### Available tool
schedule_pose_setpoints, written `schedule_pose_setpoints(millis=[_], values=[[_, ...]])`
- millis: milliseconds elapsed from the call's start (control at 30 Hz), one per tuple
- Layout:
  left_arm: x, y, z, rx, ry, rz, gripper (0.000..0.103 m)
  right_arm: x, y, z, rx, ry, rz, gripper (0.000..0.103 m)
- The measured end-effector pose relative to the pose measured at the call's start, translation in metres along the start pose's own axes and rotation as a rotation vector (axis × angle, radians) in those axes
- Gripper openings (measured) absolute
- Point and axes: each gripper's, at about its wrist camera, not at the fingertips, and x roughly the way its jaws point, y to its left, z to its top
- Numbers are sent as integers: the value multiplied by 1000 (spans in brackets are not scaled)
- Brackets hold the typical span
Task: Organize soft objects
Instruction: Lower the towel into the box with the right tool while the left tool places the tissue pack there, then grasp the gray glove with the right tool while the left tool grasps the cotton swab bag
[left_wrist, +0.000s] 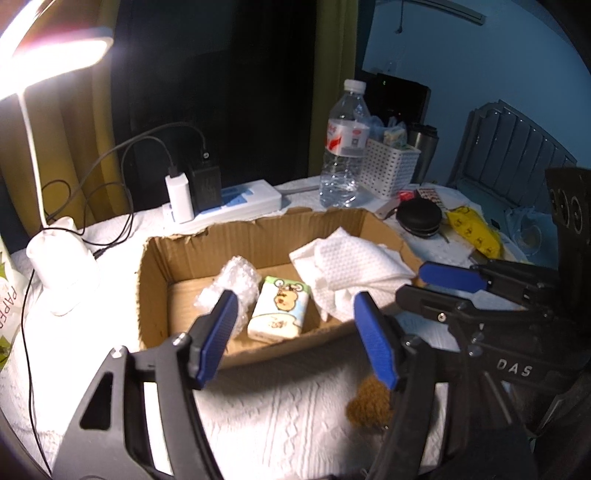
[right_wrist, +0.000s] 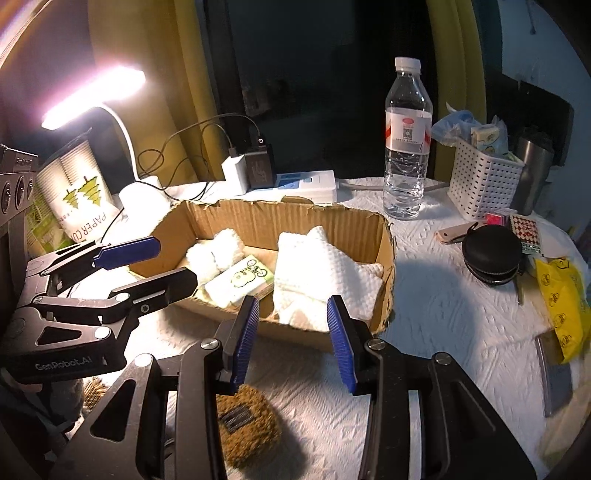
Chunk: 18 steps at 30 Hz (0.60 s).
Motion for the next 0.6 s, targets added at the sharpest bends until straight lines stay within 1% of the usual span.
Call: schedule_pose_setpoints(millis=[267,600], values=[[-30,-5,-11,19,-40,-11,68,-26,13,-11,-7,-33,-12,41],[-54,-9,-34,28,-46,-23,69,-46,28,-31,-5,-41,-18,41]])
